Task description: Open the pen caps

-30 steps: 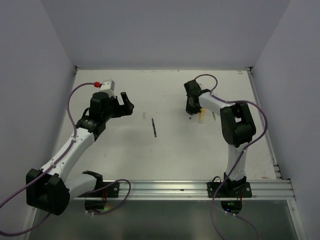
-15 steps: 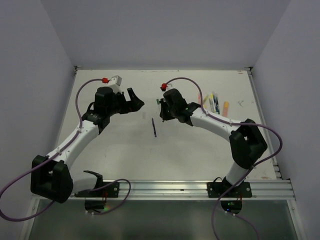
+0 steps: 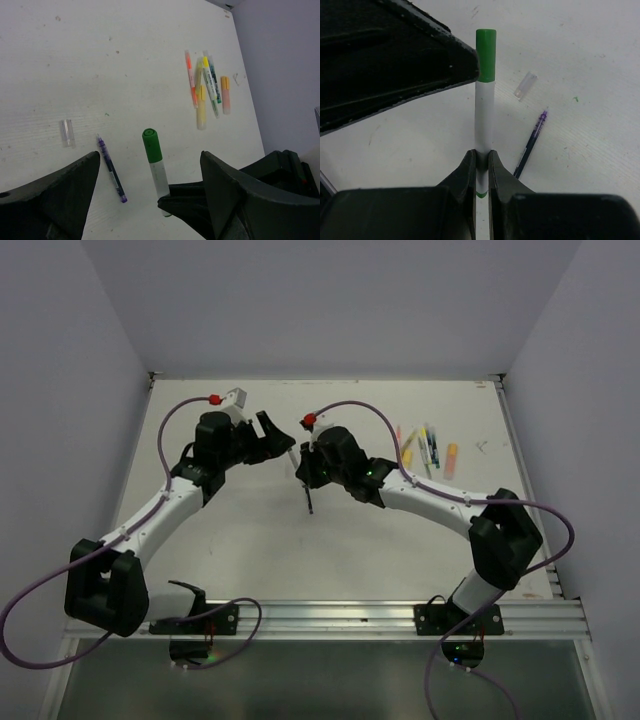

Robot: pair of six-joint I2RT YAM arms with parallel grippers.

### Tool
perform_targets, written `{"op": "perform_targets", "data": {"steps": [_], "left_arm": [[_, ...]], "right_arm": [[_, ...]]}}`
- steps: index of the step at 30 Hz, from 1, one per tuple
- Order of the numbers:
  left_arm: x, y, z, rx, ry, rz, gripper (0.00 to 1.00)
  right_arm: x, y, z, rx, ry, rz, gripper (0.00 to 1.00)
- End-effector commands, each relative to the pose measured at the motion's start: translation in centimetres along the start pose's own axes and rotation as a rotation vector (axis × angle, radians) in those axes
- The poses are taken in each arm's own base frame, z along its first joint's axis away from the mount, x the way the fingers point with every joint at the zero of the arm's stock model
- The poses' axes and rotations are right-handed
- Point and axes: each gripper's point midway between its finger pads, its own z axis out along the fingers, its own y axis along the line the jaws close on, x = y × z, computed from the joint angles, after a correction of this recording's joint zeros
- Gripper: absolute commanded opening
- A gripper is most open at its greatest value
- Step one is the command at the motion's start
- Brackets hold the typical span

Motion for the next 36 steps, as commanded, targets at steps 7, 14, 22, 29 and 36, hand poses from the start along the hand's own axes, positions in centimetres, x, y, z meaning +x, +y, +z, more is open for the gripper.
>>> {"op": "perform_targets", "data": {"steps": [7,14,22,29,36], "left_arm": [[-1.5,-1.2,1.1,0.030,-0.039,-0.029,0.76],[-1.6,-1.3,1.4,0.033,-0.046,-0.036,0.61],[-1.4,-1.5,1.7,0.043,-0.037,-0.037,0.38],[-1.3,-1.7,1.5,0.040,-0.038,-0.031,0.00],[-1.6,-2.4,0.8,0.064,-0.051,-0.001,0.00]], "right_arm": [[-2.7,2.4,-1.5,-0.088,-0.112,-0.021,0.00],[-2.8,3.6,-1.7,-0.133,-0.115,-0.031,0.00],[-2.6,4.4,-1.7,-0.159,-0.113,-0.030,0.00],[-2.9,4.6,-2.0,-0.167,-0.128,-0.022,0.00],[-3.6,5.2,-2.7,-0.194,-0.156,-0.008,0.47]]}}
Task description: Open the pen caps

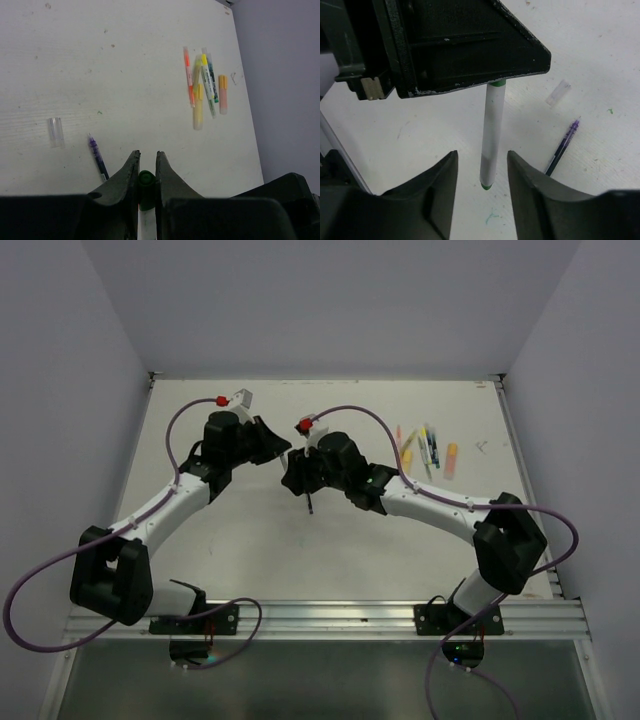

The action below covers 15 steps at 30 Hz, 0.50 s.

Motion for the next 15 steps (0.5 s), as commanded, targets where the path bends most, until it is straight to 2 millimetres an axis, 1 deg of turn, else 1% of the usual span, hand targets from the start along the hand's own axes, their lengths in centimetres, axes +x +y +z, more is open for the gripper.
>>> {"op": "perform_targets", "data": {"steps": [1,4,6,7,8,9,12,13,15], "left_arm": [[-2.4,-2.5,-1.0,0.067,-0.074,0.055,0.00],[-2.8,-3.3,-1.4,0.090,-0.077,0.065,0.00],[-3.2,-4.0,-1.9,0.110,-0.096,0.071,0.00],[-3.4,-4.2,-2.0,0.118,-0.107,0.072,0.00],[-3.6,-4.4,-2.3,0.123,-0.116,0.075,0.00],[-3.7,-4.6,-2.3,0.127,-0.119,0.075,0.00],[-3.6,-5.0,-2.8,0.141,-0.124,0.065,0.00],[-3.2,-5.1,-2.8,0.149,-0.119,0.065,0.00],[-3.0,-5.3,-3.1,0.154,-0.122,0.060,0.00]], "right_arm": [[-3.7,1.9,-1.8,-0.060,-0.118,-0.005,0.51],[-4.4,1.8,-1.9,-0.043,-0.124,-0.019,0.55],[-4.6,1.9,-1.8,-0.043,-0.124,-0.020,0.56],[-4.5,1.8,-1.4,-0.037,-0.117,-0.024,0.56],[-4.9,1.9,-1.4,-0.035,-0.122,-0.029,0.56],[-4.9,1.7,-1.3,-0.027,-0.117,-0.031,0.56],[-4.9,1.6,-0.8,-0.025,-0.121,-0.032,0.56],[-5.2,1.7,-0.7,-0.026,-0.126,-0.031,0.56],[-5.3,1.8,-0.6,-0.027,-0.124,-0.036,0.53]]}}
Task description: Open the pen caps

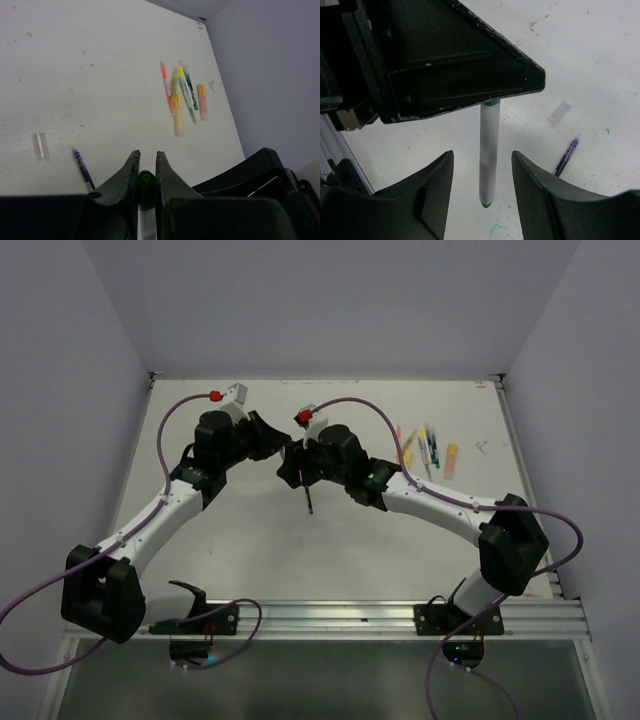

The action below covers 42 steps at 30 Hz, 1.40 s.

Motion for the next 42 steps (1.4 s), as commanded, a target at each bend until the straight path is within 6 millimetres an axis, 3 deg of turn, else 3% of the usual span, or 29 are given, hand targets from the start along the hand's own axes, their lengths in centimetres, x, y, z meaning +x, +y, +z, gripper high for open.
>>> {"op": "perform_targets", "data": {"steps": [1,5,9,11,14,16,19,23,26,34,39,42], "left_arm": [[-1.3,-2.8,-1.0,0.090,-0.058,0.027,0.00],[-1.2,-3.0,-1.4,0.104,-0.072,0.015,0.00],[-1.3,-3.0,-1.7,0.096,-0.085,0.021,0.00],[-1.5,-3.0,-2.0,0.089,-0.103,0.022,0.00],[-1.6,-2.5,-2.1,0.078,-0.130,0.006,0.00],[-1.5,-2.2,-1.9,0.066,-0.133,-0.012,0.00],[-1.7,-1.8,-1.8,0.052,-0.160,-0.029,0.00],[-3.6,-1.4,-1.8,0.009,-0.246,-0.012,0.00],[-6.1,-2.9,-2.2,0.052,-0.349,-0.017,0.00],[-9.4,-4.1,-3.3,0.083,-0.517,-0.069,0.00],[-10.0,-4.3,-2.8,0.100,-0.536,-0.101,0.00],[-9.6,-4.3,-3.5,0.120,-0.551,-0.128,0.00]], "right_arm": [[-3.0,0.8,0.4,-0.008,-0.074,-0.025,0.52],[-3.0,0.9,1.0,-0.011,-0.068,-0.023,0.50],[-2.8,1.0,0.9,-0.017,-0.062,-0.016,0.40],[-2.4,0.9,0.8,-0.018,-0.057,-0.006,0.30],[-2.1,1.1,0.5,-0.026,-0.056,0.008,0.07],[-1.7,1.0,0.5,-0.025,-0.040,0.011,0.00],[-0.5,0.9,0.5,-0.034,-0.010,0.003,0.00],[1.4,0.8,0.0,-0.059,0.030,-0.007,0.00],[3.3,0.9,-0.5,-0.080,0.081,-0.019,0.00],[7.7,-0.4,-2.1,-0.056,0.160,-0.049,0.00],[9.2,-0.8,-2.4,-0.052,0.186,-0.034,0.00],[9.6,-0.8,-2.5,-0.060,0.180,-0.024,0.00]]}}
